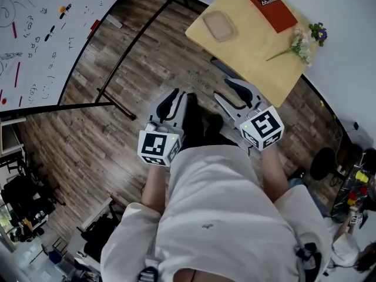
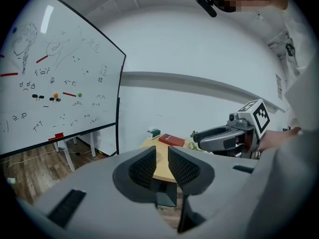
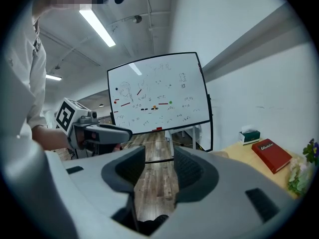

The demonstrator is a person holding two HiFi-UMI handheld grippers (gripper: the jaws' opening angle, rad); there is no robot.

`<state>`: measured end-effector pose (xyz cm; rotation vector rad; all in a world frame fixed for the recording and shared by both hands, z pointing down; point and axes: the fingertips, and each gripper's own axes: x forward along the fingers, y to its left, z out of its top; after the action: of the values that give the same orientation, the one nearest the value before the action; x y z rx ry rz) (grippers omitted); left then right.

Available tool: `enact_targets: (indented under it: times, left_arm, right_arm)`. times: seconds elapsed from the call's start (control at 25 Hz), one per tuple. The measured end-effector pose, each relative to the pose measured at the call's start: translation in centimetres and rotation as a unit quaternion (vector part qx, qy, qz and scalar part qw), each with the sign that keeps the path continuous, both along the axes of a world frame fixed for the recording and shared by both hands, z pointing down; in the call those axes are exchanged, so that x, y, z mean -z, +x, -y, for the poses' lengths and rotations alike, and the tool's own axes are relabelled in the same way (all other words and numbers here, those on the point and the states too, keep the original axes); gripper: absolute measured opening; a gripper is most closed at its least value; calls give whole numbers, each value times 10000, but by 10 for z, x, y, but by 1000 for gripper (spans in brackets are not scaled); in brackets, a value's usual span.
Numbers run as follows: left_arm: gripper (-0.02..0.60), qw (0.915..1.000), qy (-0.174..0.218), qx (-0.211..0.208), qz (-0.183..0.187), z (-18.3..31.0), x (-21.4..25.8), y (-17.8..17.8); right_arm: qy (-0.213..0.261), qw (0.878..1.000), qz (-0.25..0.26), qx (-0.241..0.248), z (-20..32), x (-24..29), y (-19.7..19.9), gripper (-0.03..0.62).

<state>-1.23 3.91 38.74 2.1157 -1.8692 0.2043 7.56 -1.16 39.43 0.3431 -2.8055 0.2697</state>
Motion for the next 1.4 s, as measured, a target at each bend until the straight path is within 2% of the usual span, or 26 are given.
enact_targets:
  times: [0.28, 0.6, 0.72, 0.96, 1.16, 1.4]
  left_arm:
    - [74, 9998, 82, -154, -69, 28, 0, -21]
    - [74, 9983, 78, -585, -8, 72, 0, -41]
    - [74, 9970, 72, -764, 75, 90, -2, -49]
    - [74, 9938, 52, -1112, -8, 125, -5, -57]
    - [74, 9902, -4, -1396, -53, 147, -11, -65]
    - [74, 9844, -49, -1756, -100, 163, -18, -75]
  right_arm:
    - [236, 9988, -354, -256, 26, -8, -14, 175]
    - [504, 9922, -917, -675, 68, -26, -34, 161]
    - [744, 9855, -1350, -704, 81, -39, -42, 161]
    - [1056, 9707, -1993, -831, 108, -64, -50, 160]
    - [966, 9632, -2269, -1066, 128, -83, -57, 156]
    - [1122, 9441, -2858, -1200, 144, -117, -62, 158]
